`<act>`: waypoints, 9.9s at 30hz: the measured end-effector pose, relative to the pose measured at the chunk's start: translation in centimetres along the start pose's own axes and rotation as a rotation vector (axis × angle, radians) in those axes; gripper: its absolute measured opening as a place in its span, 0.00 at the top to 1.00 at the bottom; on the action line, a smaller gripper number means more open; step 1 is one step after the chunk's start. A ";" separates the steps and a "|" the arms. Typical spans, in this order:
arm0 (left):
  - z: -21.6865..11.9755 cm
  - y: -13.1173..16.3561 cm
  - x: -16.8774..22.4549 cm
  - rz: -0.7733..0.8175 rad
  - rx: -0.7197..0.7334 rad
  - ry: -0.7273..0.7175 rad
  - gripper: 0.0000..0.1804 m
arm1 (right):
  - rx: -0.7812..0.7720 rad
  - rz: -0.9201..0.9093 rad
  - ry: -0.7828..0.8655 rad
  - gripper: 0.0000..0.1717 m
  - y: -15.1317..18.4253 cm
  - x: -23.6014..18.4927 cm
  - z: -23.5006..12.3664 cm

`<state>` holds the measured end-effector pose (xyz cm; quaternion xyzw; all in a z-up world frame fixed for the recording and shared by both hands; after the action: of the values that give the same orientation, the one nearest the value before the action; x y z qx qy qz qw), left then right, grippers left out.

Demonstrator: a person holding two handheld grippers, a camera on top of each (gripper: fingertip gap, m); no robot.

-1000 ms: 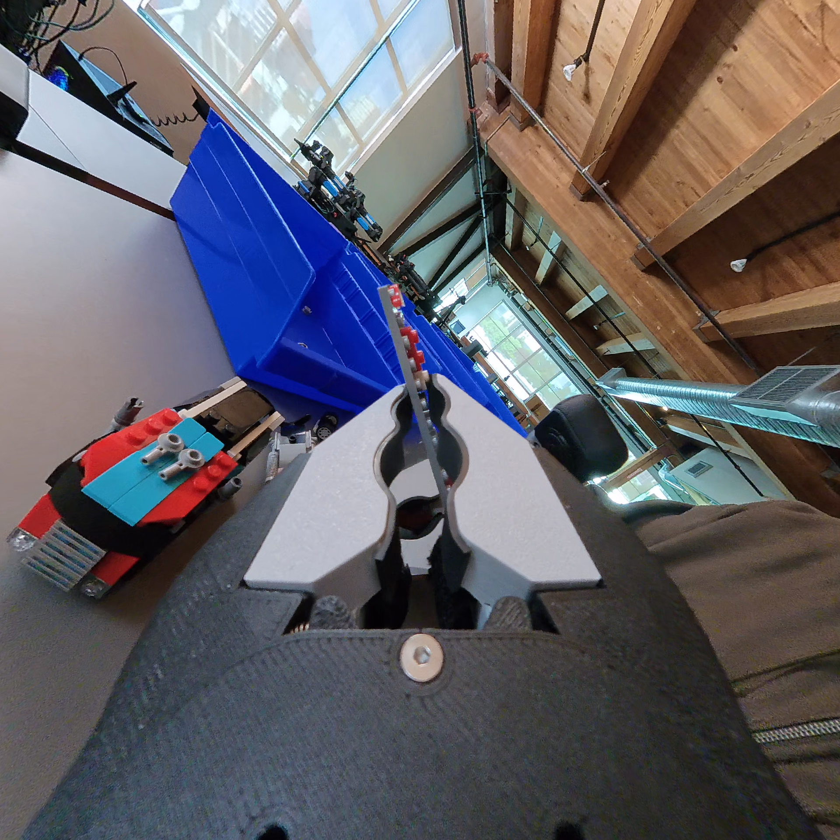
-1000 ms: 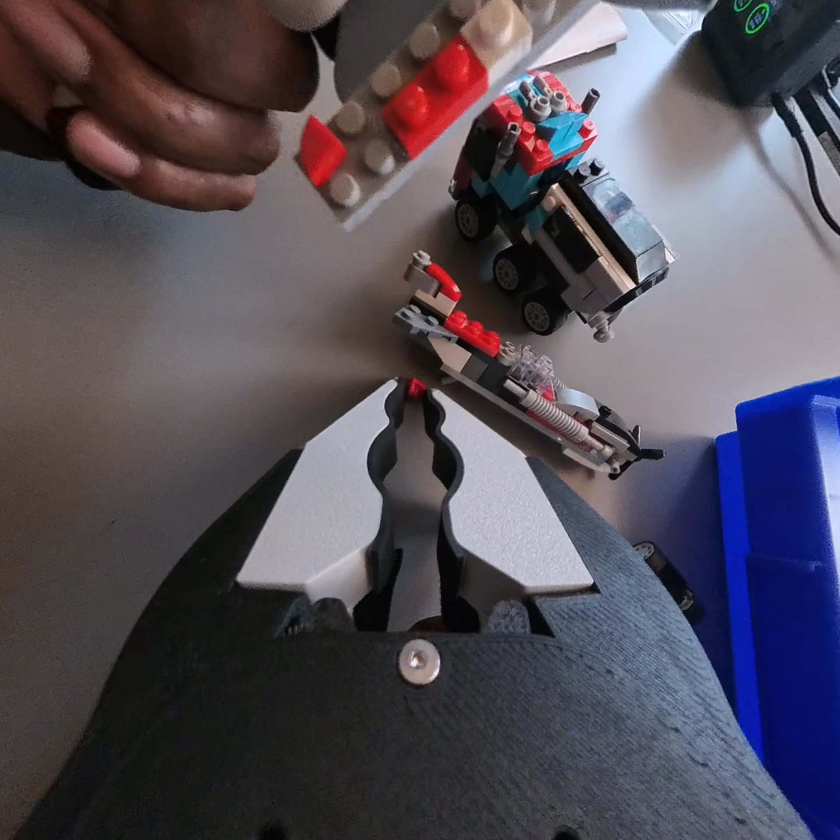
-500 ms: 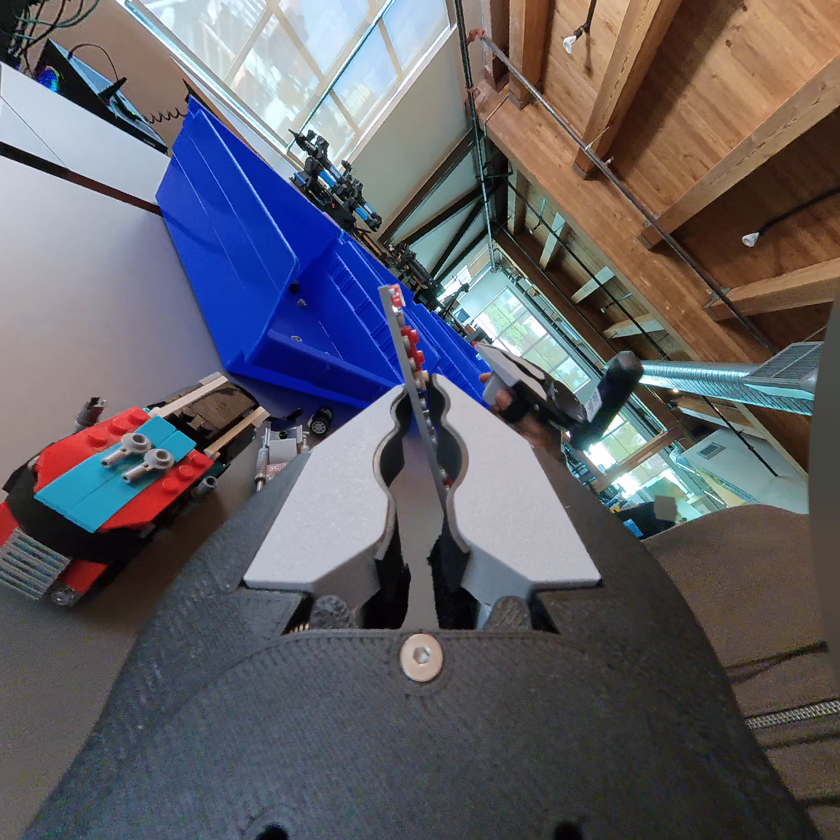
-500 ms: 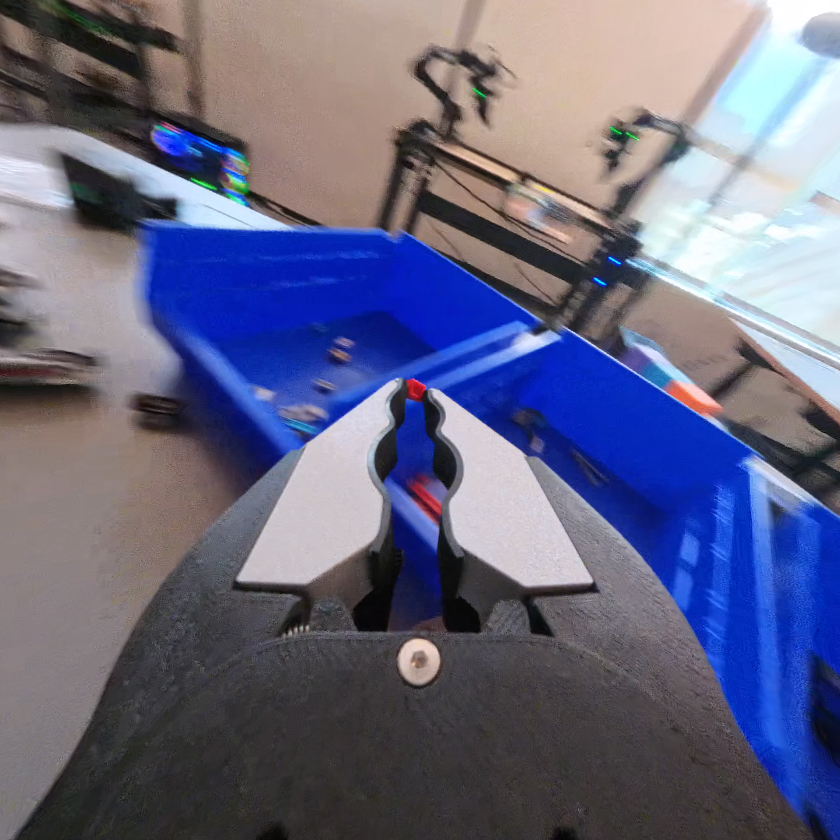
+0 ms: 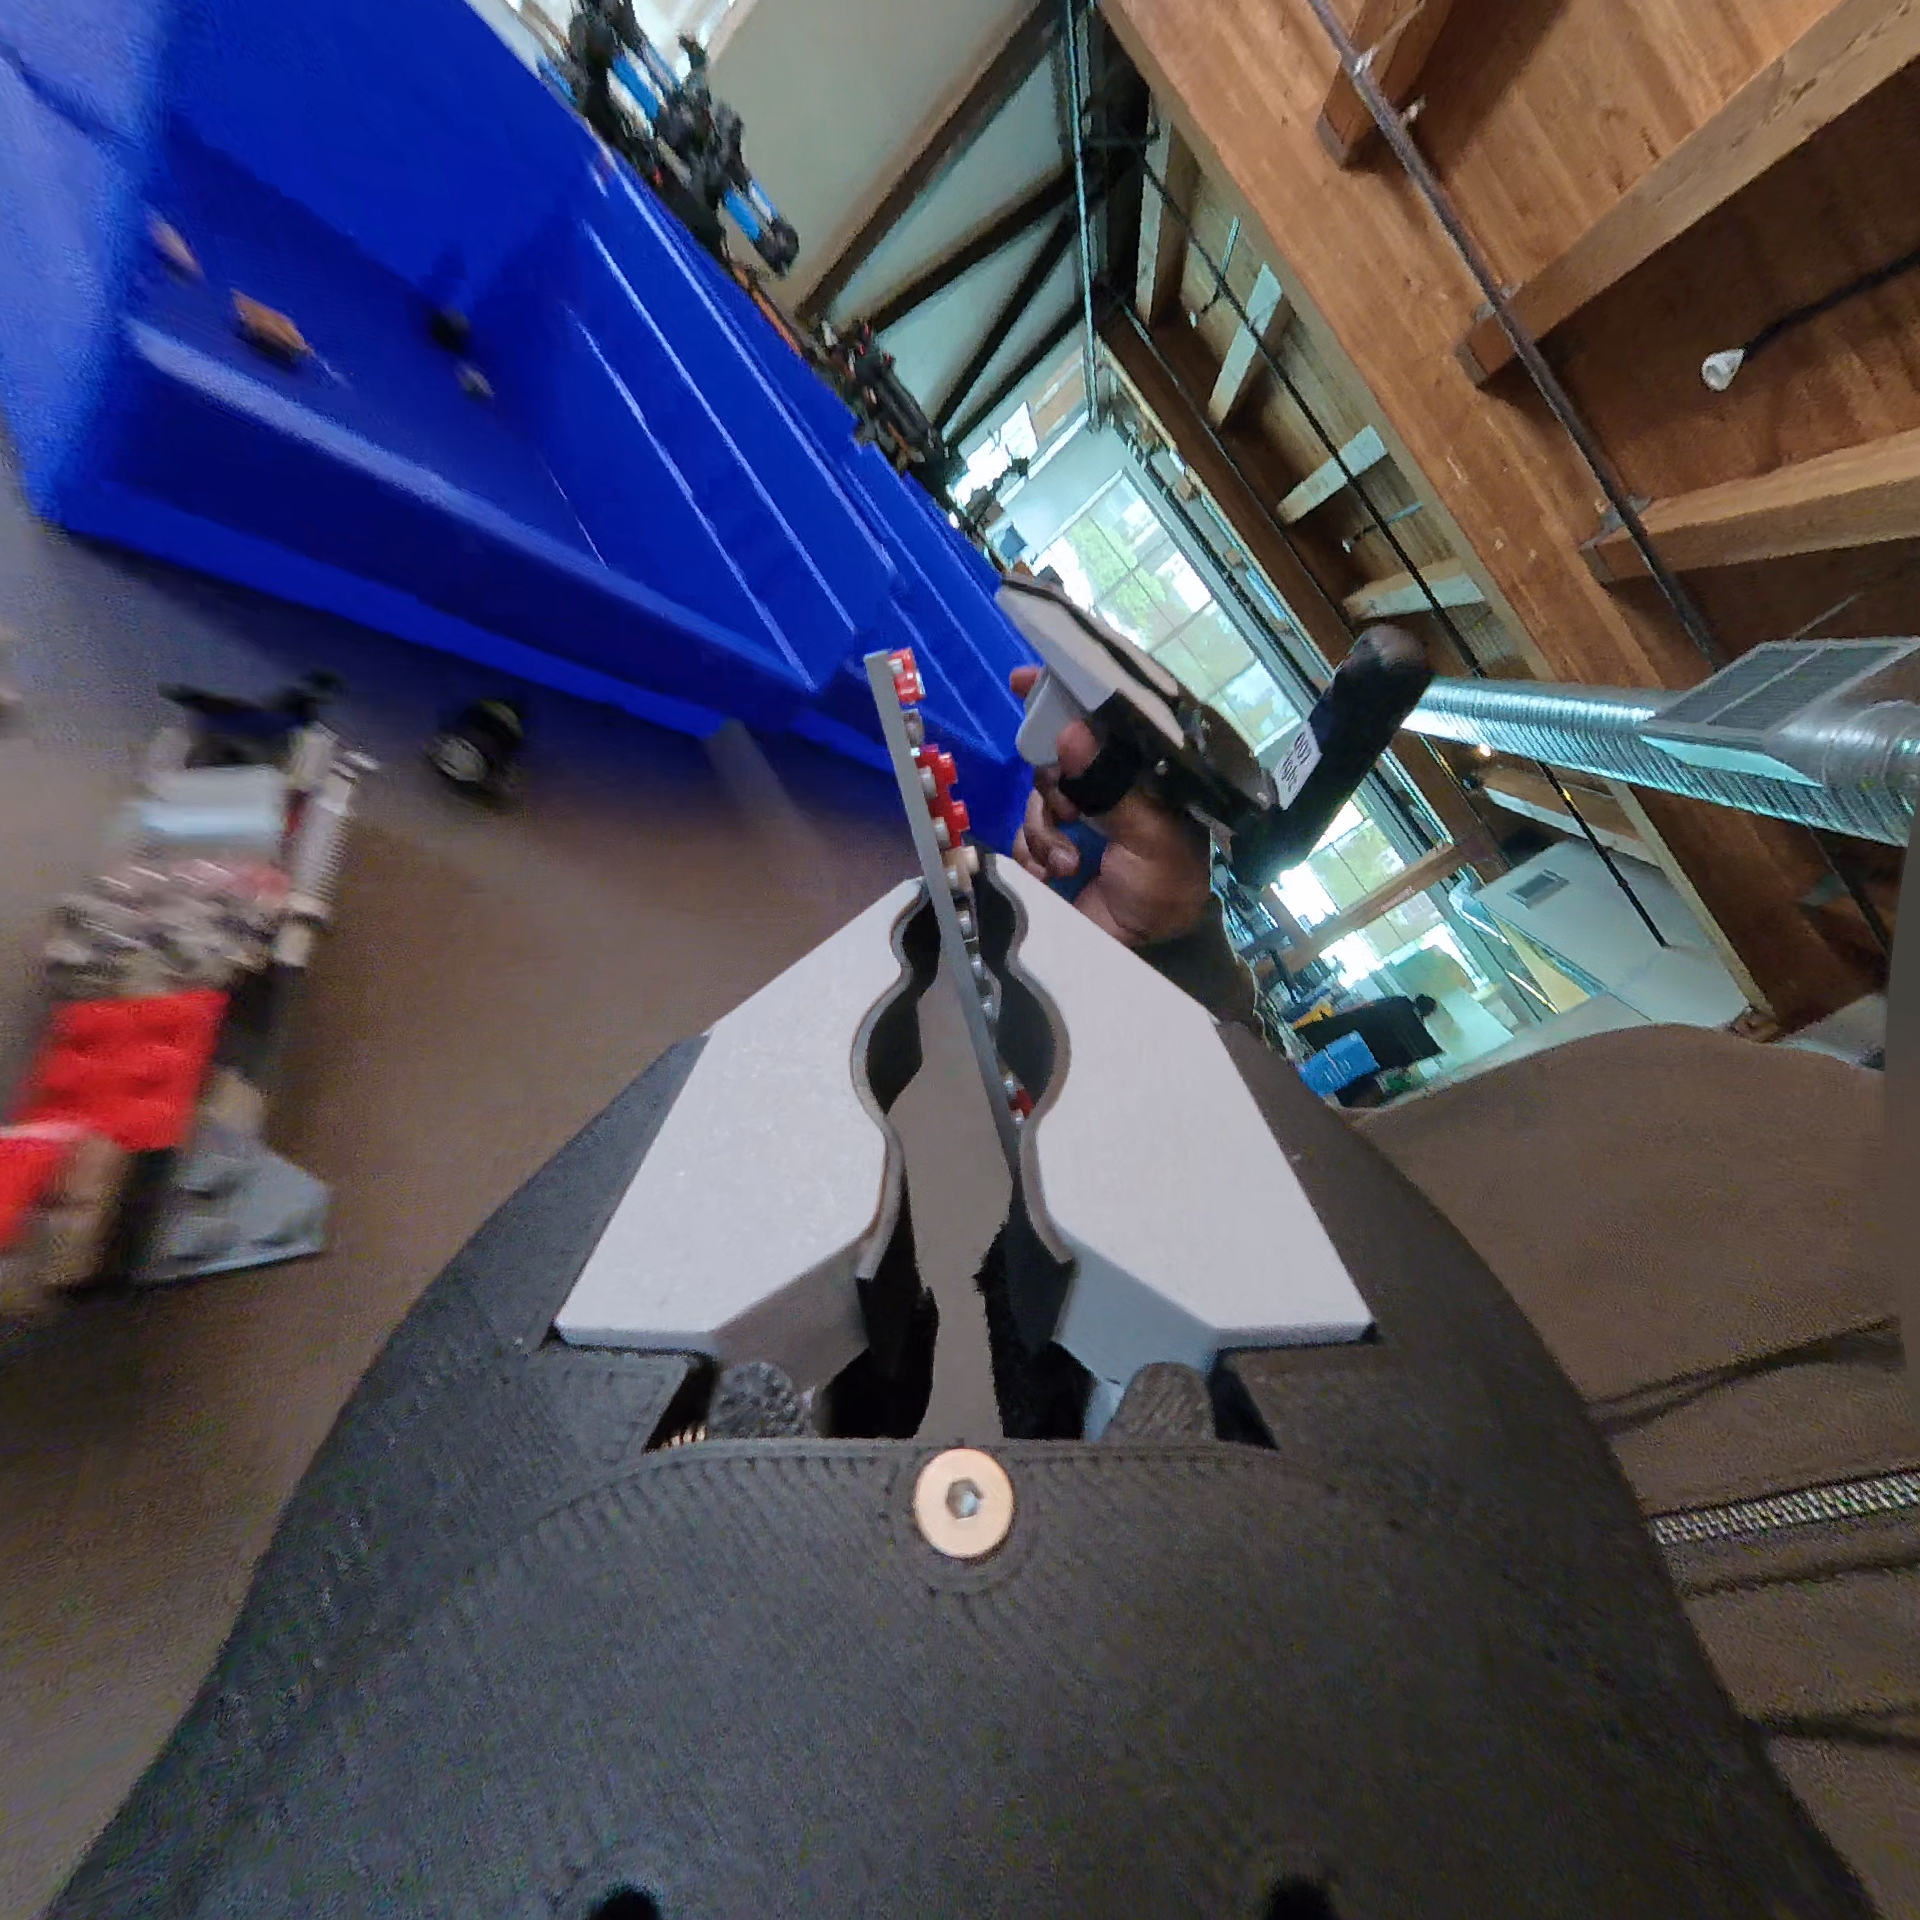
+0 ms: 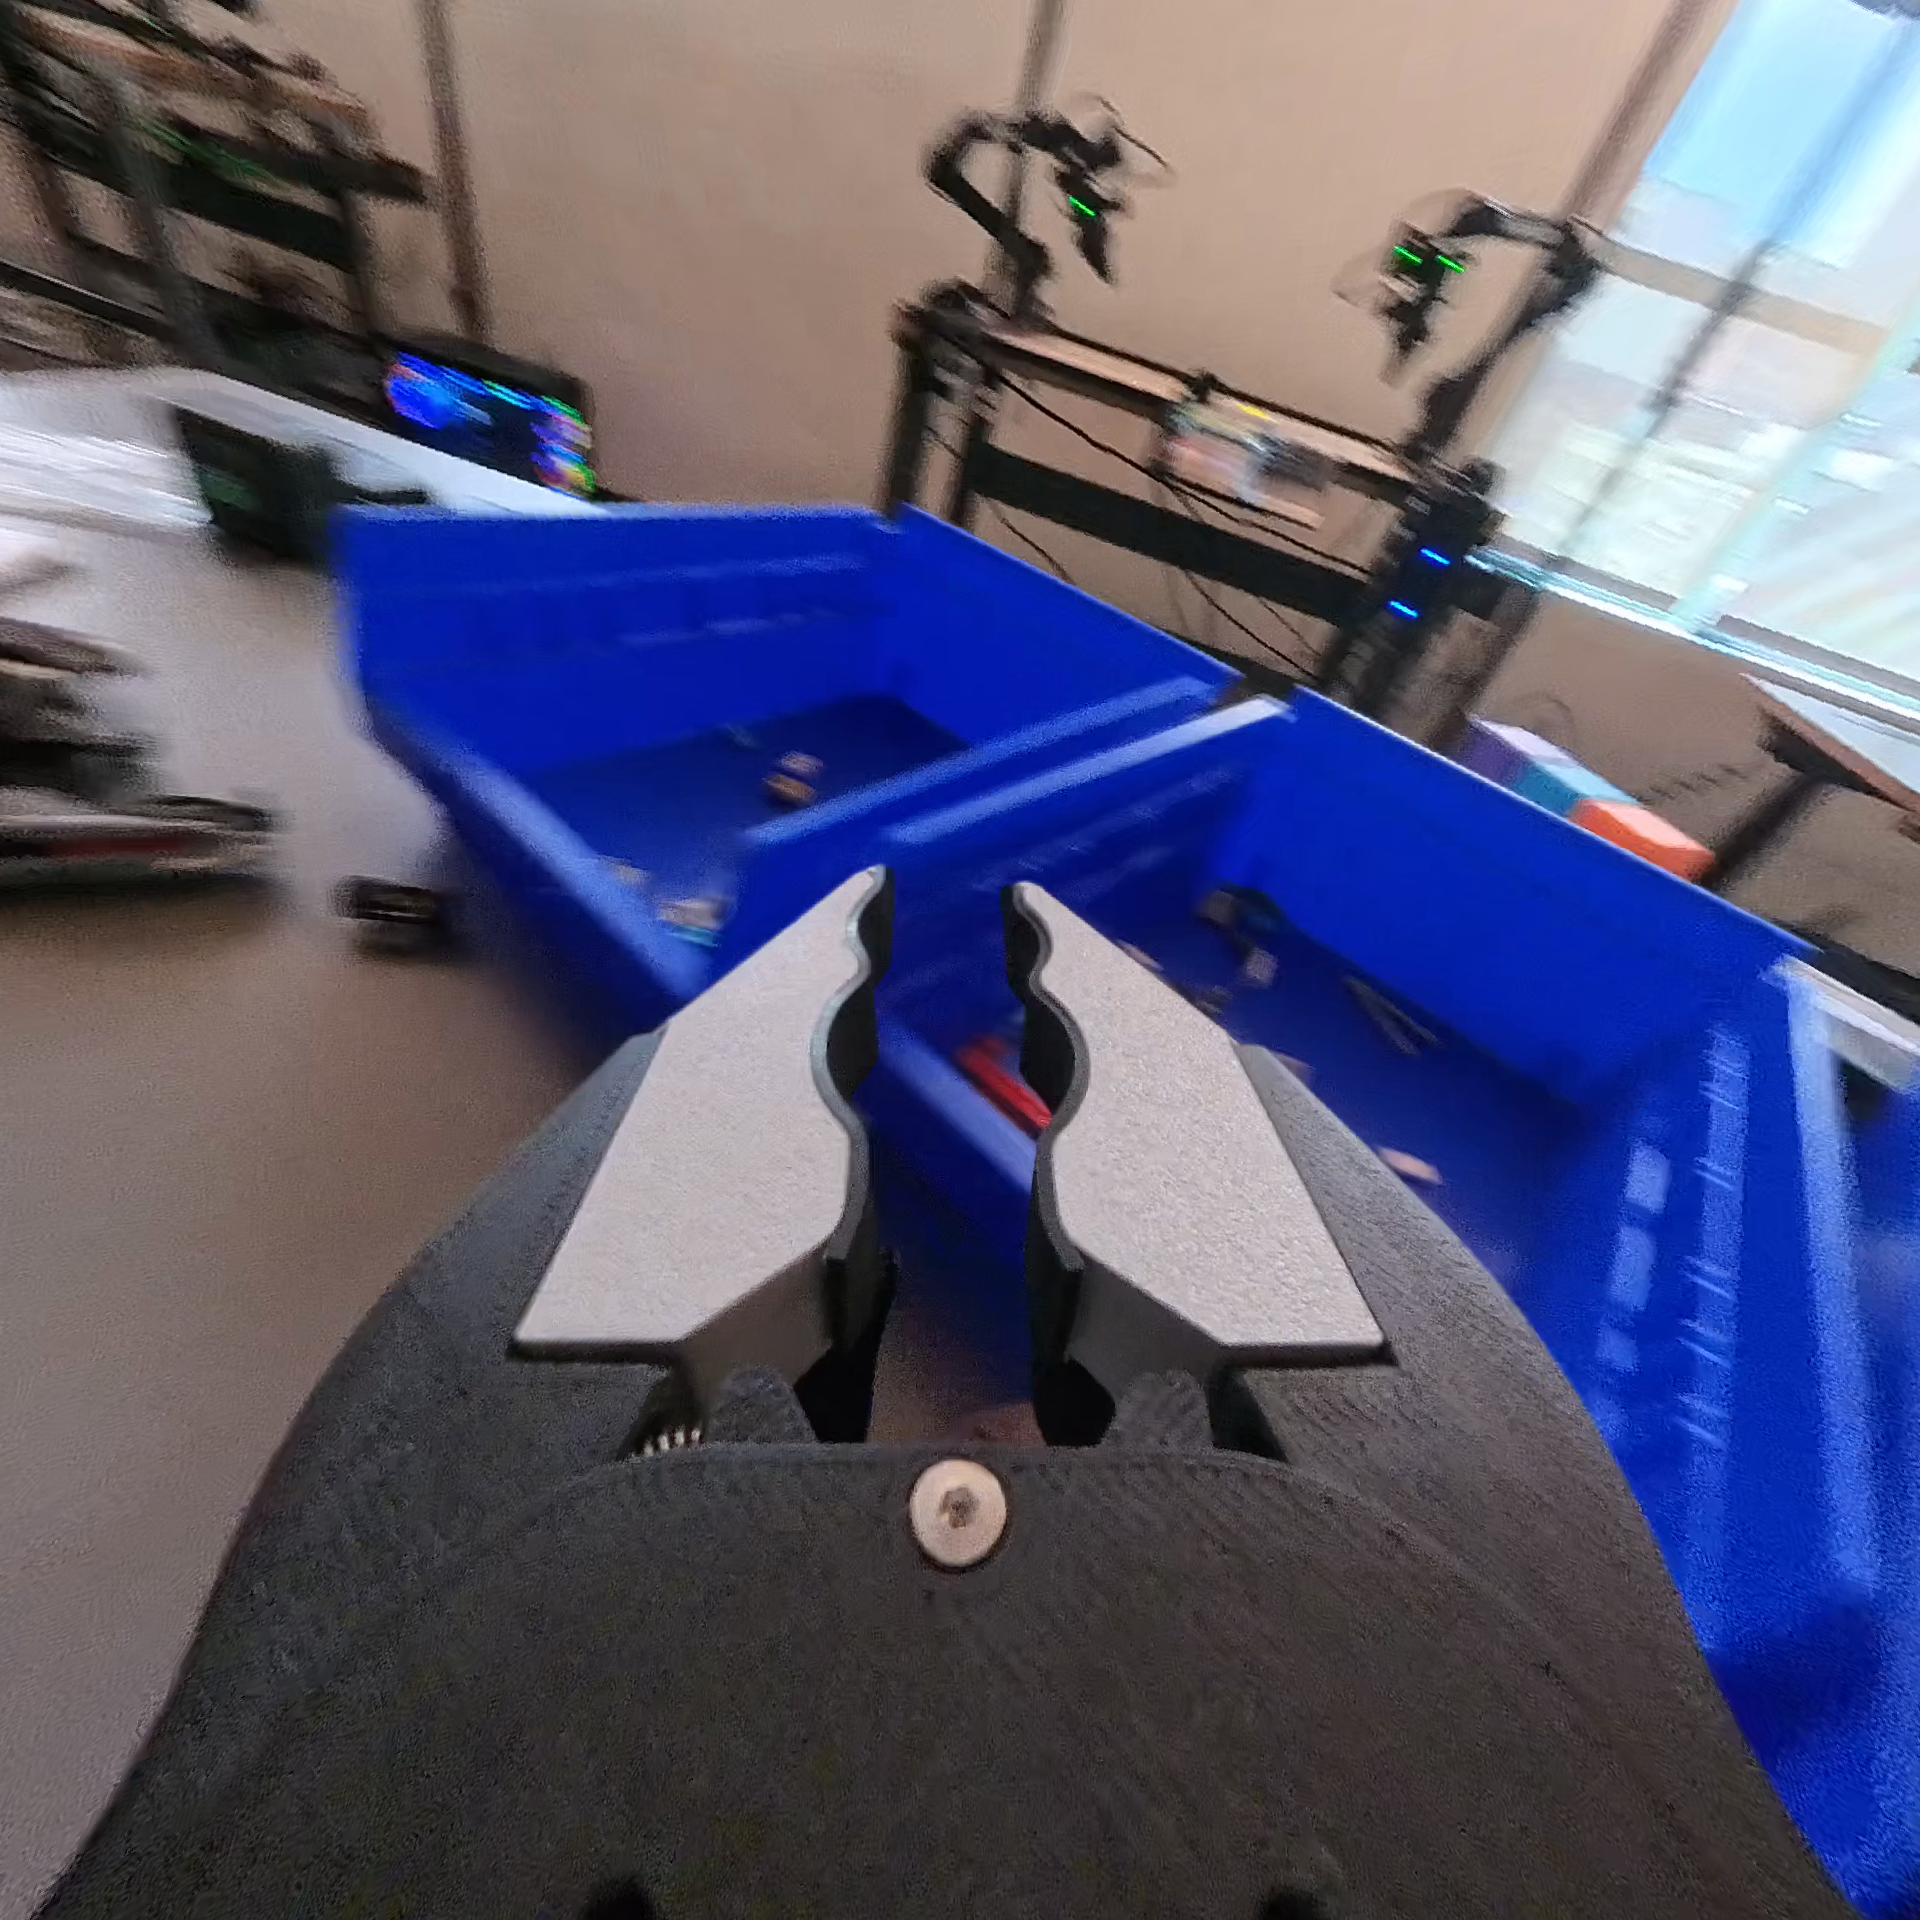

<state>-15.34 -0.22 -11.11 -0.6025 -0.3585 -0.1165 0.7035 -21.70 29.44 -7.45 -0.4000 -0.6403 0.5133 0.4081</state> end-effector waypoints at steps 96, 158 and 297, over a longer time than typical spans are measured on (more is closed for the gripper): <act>1.8 4.2 4.3 0.654 -0.032 -0.540 0.95 | 0.121 -0.063 -0.515 0.93 -1.4 -22.1 -1.9; 2.2 4.5 4.8 0.574 -0.028 -0.395 0.96 | 0.074 0.172 -0.866 0.93 -1.3 -19.6 -1.4; -0.2 3.2 3.0 0.291 0.115 -0.332 0.96 | -0.361 -0.075 -0.888 0.91 5.7 -15.8 -6.9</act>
<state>-11.25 1.17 -11.60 -0.6177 -0.3849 0.1074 0.6774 -9.28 17.88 -13.90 -0.1831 -0.8454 0.5004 0.0372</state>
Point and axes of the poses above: each gripper's, where its closed fingertips meet, z out along the fingers, y out of its underside, x = y × z across the jaws, the point moved 6 cm from there along -z, back along the fingers, and after that the axes turned 8 degrees about z, right-handed, at the moved point
